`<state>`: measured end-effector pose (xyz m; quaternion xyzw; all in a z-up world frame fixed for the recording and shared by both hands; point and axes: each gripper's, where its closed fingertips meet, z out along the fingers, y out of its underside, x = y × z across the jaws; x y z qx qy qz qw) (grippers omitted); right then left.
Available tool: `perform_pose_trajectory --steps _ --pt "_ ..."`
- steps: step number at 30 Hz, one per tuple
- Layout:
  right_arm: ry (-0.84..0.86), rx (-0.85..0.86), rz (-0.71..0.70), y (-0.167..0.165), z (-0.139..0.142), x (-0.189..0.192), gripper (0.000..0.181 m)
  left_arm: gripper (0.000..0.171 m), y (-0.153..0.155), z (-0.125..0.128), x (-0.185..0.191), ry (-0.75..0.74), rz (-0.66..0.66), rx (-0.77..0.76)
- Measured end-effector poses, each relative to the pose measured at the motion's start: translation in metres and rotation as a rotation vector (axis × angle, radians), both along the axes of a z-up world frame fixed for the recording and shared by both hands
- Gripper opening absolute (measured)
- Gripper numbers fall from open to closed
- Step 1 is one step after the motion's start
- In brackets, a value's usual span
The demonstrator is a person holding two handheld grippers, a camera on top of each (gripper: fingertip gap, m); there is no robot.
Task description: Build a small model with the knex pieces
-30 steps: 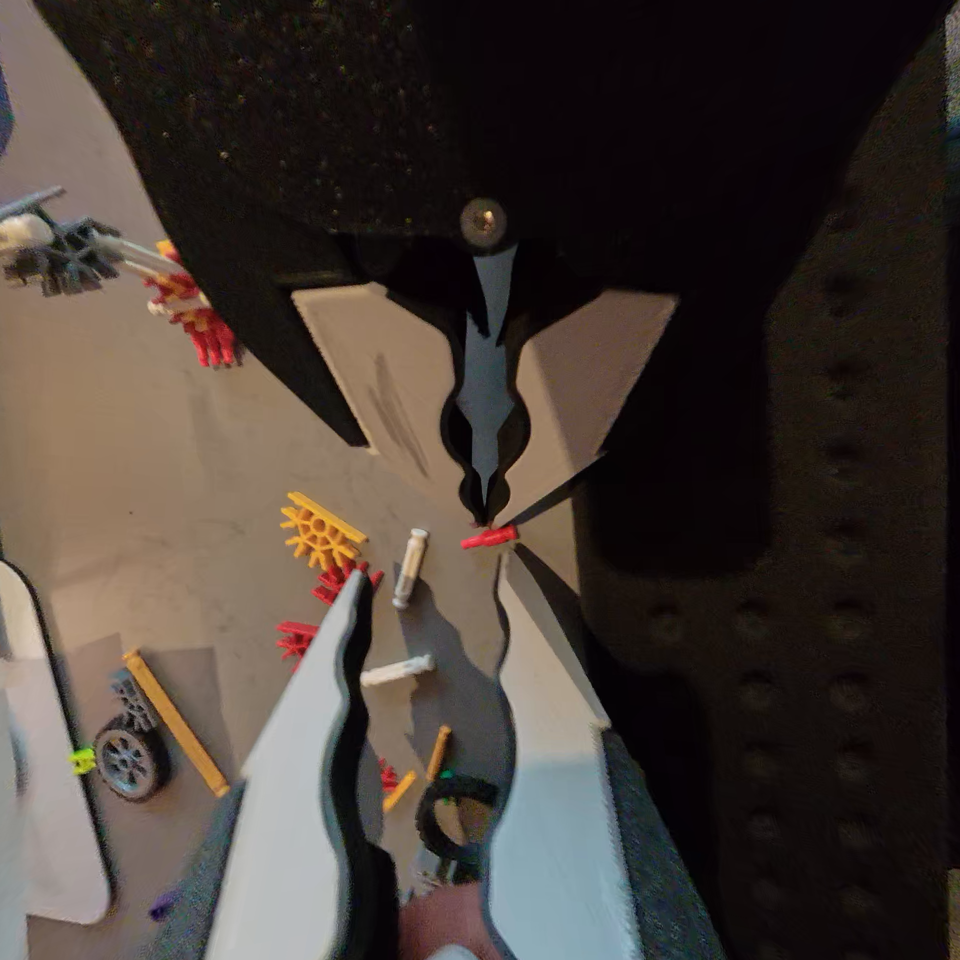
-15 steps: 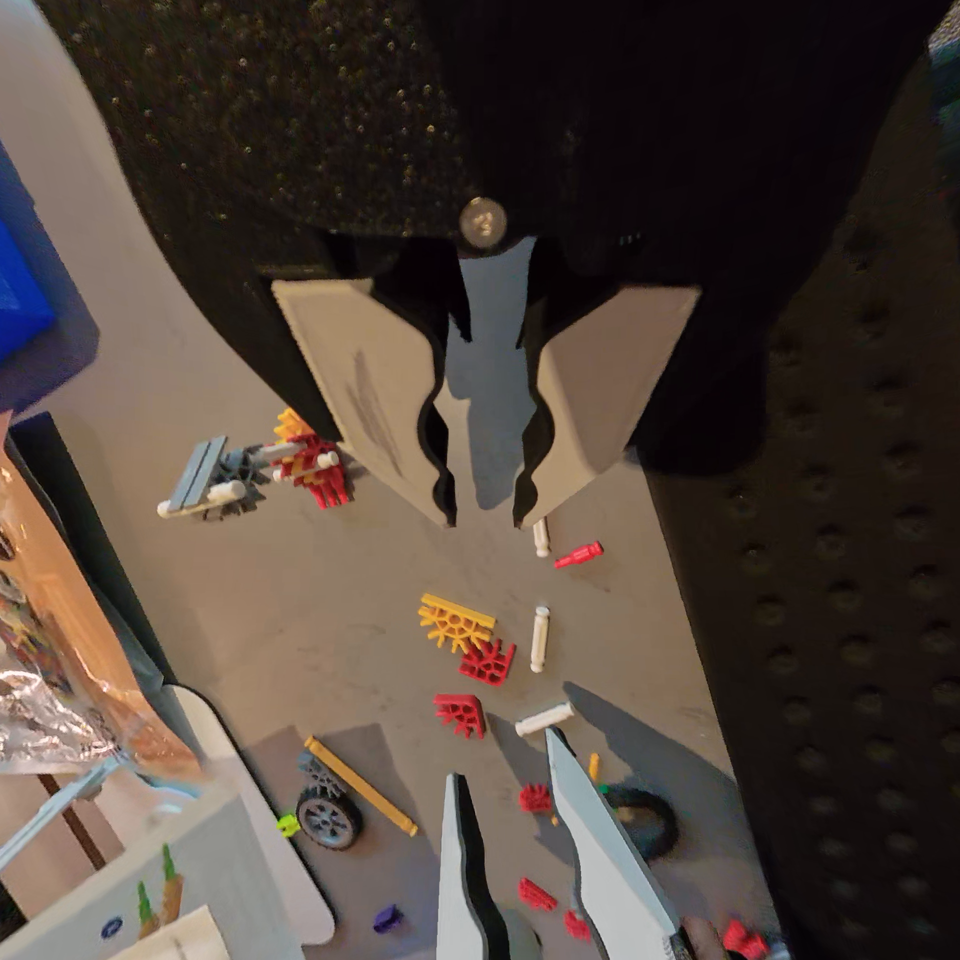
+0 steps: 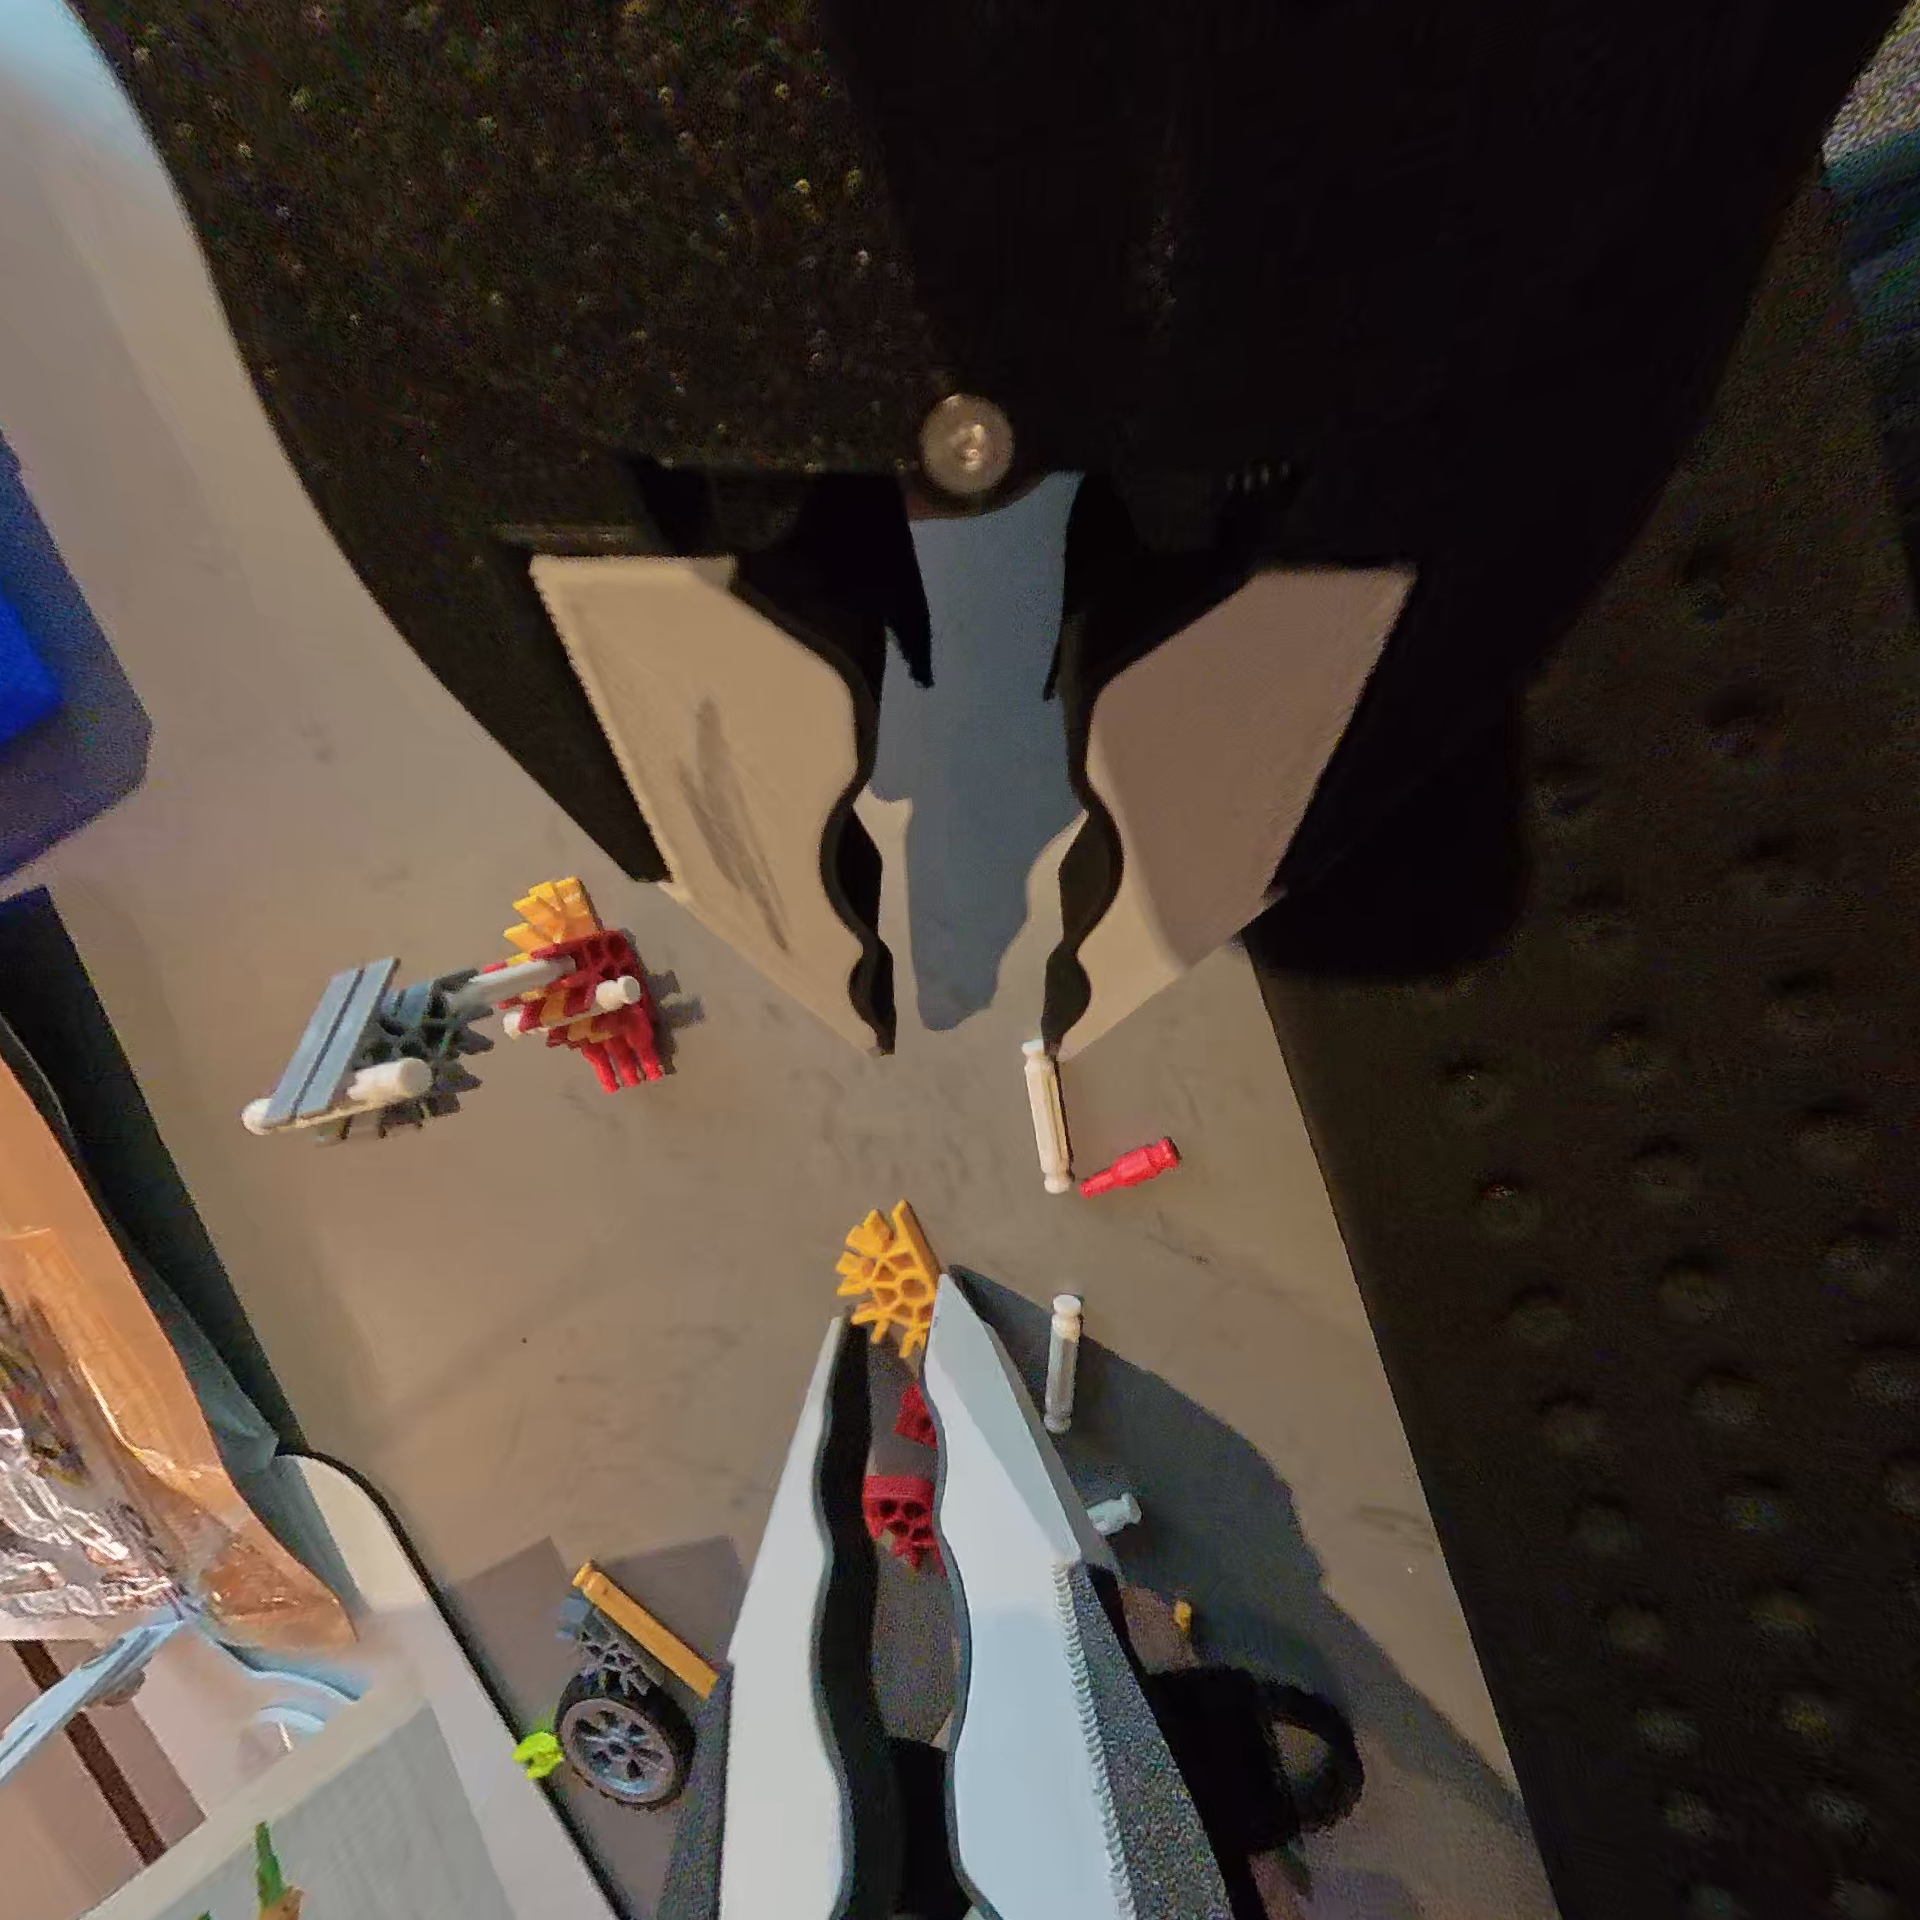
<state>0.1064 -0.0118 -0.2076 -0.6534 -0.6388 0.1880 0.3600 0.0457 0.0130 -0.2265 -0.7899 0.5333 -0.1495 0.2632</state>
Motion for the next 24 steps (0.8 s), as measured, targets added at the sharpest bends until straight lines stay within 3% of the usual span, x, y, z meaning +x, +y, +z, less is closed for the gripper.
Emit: perform_pose_trajectory --steps 8,14,19,21,24 --pt "0.013 -0.010 -0.039 0.012 -0.001 0.003 0.028 0.023 0.000 0.001 0.012 0.013 -0.062 0.073" --pt "0.112 -0.102 -0.115 0.029 0.006 -0.004 0.028 0.023 0.000 0.011 0.029 0.152 -0.306 0.472" --pt "0.145 -0.184 -0.069 0.027 0.006 -0.014 0.027 0.023 -0.003 0.020 0.040 0.169 -0.409 0.694" --pt "0.138 -0.209 -0.040 0.024 0.003 -0.017 0.018 0.023 -0.007 0.028 0.046 0.175 -0.460 0.793" --pt "0.111 -0.186 -0.029 0.025 0.001 -0.017 0.016 0.023 -0.005 0.025 0.046 0.217 -0.481 0.859"
